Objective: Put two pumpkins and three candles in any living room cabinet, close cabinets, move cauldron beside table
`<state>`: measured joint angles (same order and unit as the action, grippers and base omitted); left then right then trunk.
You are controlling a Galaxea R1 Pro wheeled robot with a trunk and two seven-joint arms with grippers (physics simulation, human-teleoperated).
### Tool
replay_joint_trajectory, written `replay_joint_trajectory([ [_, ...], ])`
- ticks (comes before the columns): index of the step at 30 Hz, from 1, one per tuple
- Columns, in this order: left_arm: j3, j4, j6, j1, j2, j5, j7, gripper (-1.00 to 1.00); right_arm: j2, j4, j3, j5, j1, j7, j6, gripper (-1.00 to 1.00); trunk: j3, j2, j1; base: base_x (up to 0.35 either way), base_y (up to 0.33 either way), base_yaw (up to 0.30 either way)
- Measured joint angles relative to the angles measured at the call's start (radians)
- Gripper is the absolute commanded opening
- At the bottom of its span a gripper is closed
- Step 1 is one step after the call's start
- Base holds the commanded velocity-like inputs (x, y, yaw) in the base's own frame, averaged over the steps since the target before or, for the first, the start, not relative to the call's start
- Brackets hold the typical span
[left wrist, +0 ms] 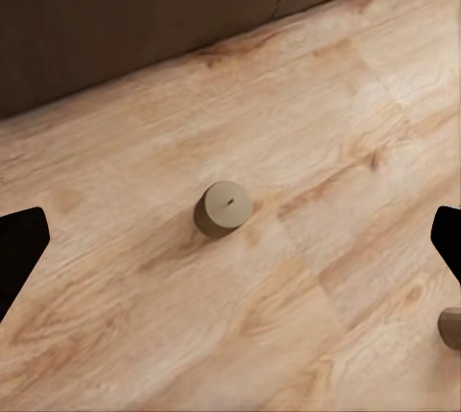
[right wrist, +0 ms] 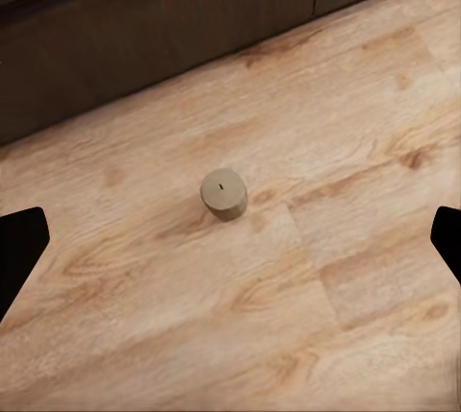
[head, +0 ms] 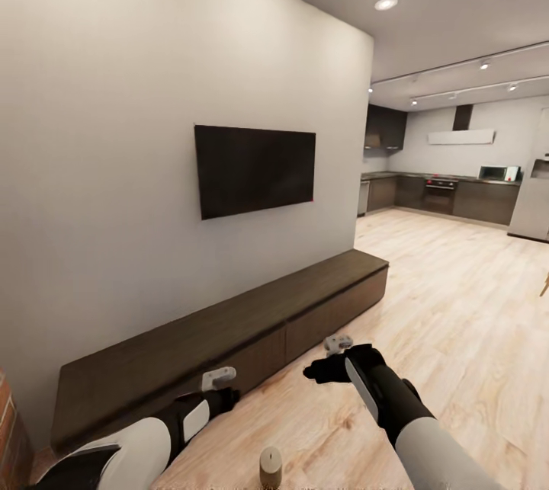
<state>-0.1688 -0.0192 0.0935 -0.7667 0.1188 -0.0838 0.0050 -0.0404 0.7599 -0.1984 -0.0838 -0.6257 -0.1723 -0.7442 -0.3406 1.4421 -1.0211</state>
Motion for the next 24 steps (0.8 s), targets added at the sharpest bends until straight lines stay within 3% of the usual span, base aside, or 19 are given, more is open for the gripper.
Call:
replay_joint_trajectory([
  [3, 0.001, -0.038, 0.033, 0.000, 0.015, 0.037, 0.017, 1.00, 0.000, 0.019, 0.001, 0.000, -0.022, 0.000, -0.055, 1.00, -0.014, 0.021, -0.011, 0.000, 0.000, 0.007],
  [4, 0.002, -0.070, 0.075, 0.000, 0.025, 0.053, 0.024, 1.00, 0.000, 0.025, 0.002, 0.000, -0.040, 0.000, -0.089, 1.00, -0.019, 0.028, -0.015, 0.000, 0.000, 0.001],
  [5, 0.004, -0.122, 0.162, 0.000, 0.033, 0.065, 0.026, 1.00, 0.000, 0.030, 0.003, 0.000, -0.069, 0.000, -0.141, 1.00, -0.023, 0.035, -0.019, 0.000, 0.000, 0.000],
  [9, 0.003, -0.166, 0.302, -0.001, 0.036, 0.071, 0.022, 1.00, 0.001, 0.033, 0.004, 0.001, -0.123, 0.001, -0.239, 1.00, -0.042, 0.063, -0.035, 0.000, 0.000, 0.000],
  [12, 0.003, -0.171, 0.355, -0.002, 0.037, 0.071, 0.022, 1.00, 0.011, 0.035, 0.004, 0.002, -0.144, 0.002, -0.262, 1.00, -0.057, 0.084, -0.046, 0.000, 0.000, 0.000],
  [17, 0.003, -0.173, 0.429, -0.007, 0.037, 0.071, 0.021, 1.00, 0.080, 0.080, 0.007, 0.005, -0.176, 0.002, -0.299, 1.00, -0.080, 0.119, -0.065, 0.000, 0.000, 0.000],
  [20, 0.003, -0.173, 0.454, -0.010, 0.040, 0.071, 0.020, 1.00, 0.105, 0.103, 0.007, 0.003, -0.185, 0.002, -0.299, 1.00, -0.095, 0.140, -0.077, 0.000, 0.000, -0.008],
  [24, 0.003, -0.175, 0.537, -0.013, 0.053, 0.072, 0.020, 1.00, 0.124, 0.115, 0.007, 0.003, -0.209, 0.003, -0.300, 1.00, -0.114, 0.168, -0.092, 0.000, 0.000, -0.054],
])
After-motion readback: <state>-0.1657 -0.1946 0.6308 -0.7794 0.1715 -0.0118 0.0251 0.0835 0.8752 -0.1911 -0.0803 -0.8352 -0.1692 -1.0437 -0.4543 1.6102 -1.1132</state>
